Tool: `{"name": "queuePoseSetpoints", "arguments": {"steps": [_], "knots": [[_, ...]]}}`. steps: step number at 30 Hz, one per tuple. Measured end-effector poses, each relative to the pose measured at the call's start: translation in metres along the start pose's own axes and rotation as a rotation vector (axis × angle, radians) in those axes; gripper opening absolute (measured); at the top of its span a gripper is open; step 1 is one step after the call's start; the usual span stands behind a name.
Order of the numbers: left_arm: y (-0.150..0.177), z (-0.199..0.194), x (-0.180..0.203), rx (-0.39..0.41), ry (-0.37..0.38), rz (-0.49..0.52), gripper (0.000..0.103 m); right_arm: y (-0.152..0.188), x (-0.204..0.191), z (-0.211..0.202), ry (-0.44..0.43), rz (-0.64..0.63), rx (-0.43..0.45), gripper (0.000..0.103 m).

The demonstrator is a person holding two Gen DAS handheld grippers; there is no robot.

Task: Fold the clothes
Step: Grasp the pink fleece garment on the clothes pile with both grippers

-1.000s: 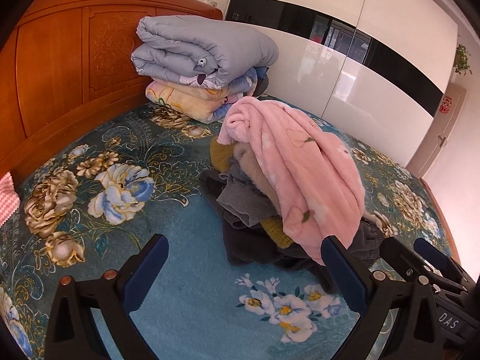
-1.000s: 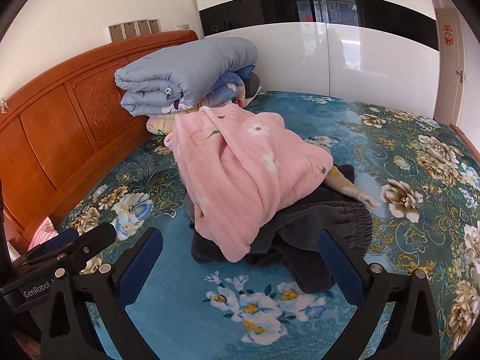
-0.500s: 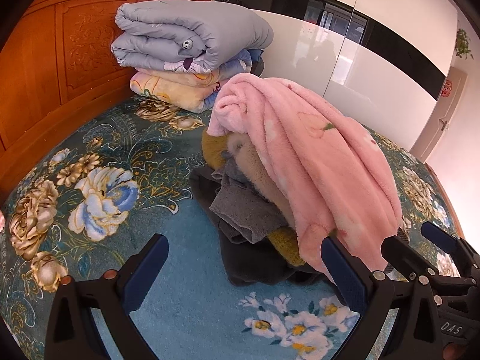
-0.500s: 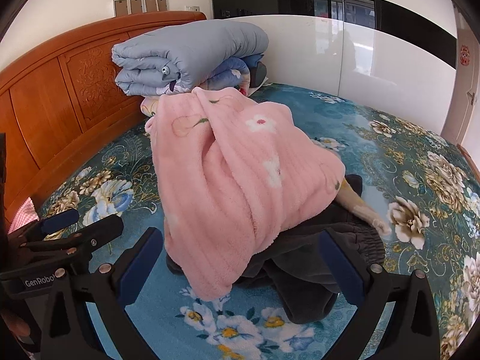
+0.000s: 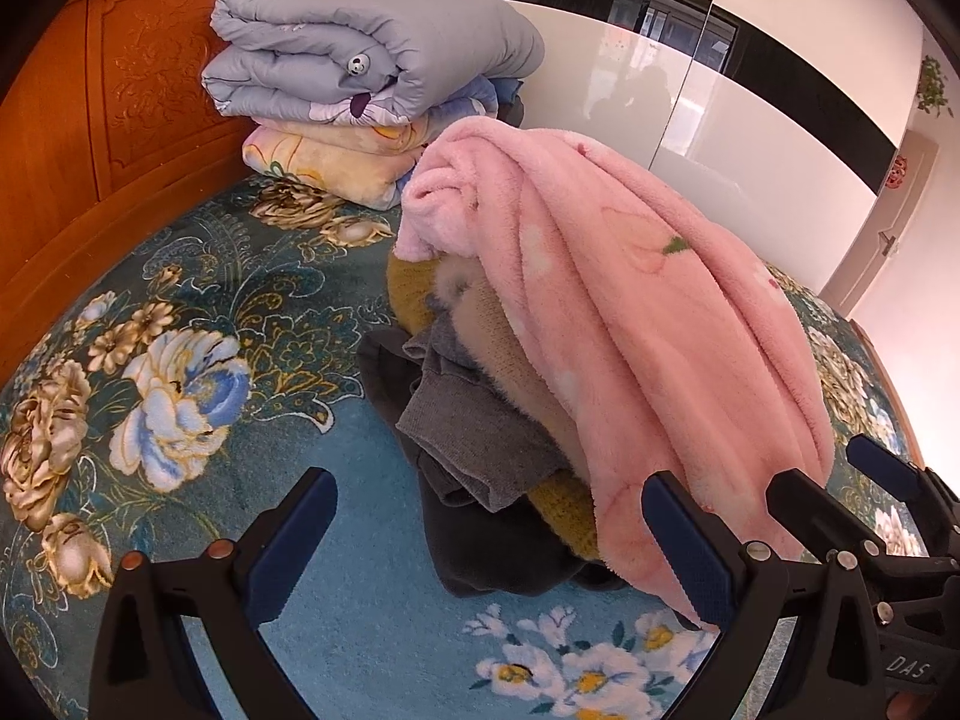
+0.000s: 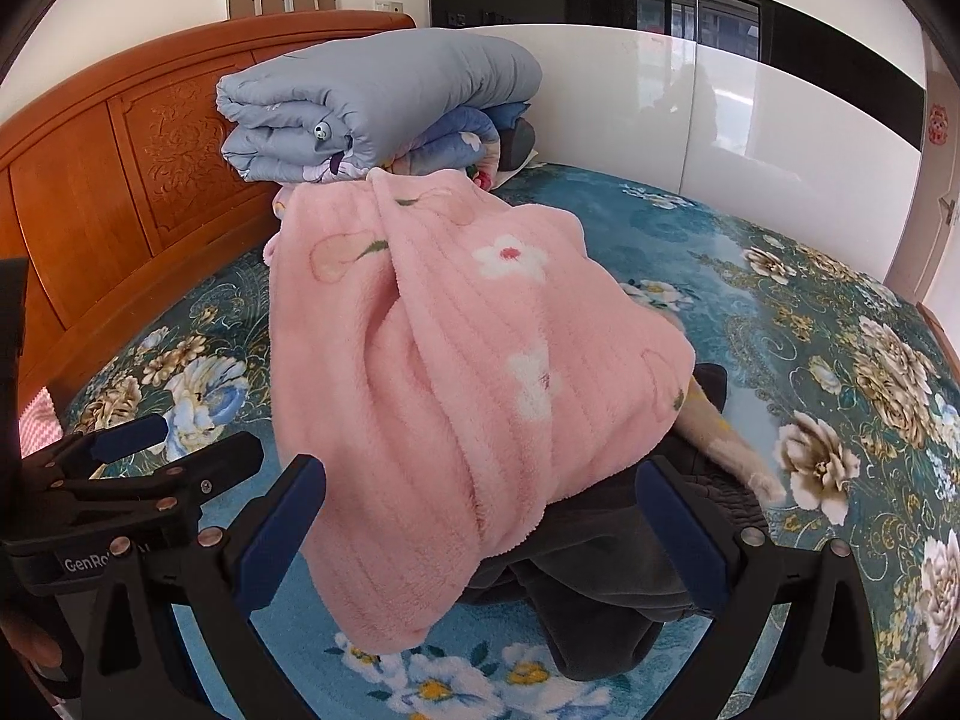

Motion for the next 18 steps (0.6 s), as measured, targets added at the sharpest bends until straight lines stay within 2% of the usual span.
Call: {"name": "queuePoseSetpoints", "arguments": {"steps": [11, 18], "knots": [[-0.002, -0.003, 0.006, -0.036, -0.005, 0.001, 0.103, 0.003, 0.002, -0.004, -0.011, 0.006, -0.014, 0.103], [-0.007, -0.011, 0.024, -0.049, -0.014, 0.026, 0.103, 0.008, 0.012, -0.017, -0.012, 0.013, -0.019, 0.103]]}}
Point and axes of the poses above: each gripper's, at about its wrist camera, not at the fingertips, and z roughly the way its jaws point, x to its right, y to its underside, the point moved 1 cm from there along z, roughly the way its jaws point, and after that the axes turned 9 degrees about -y, right-handed, at the moved point
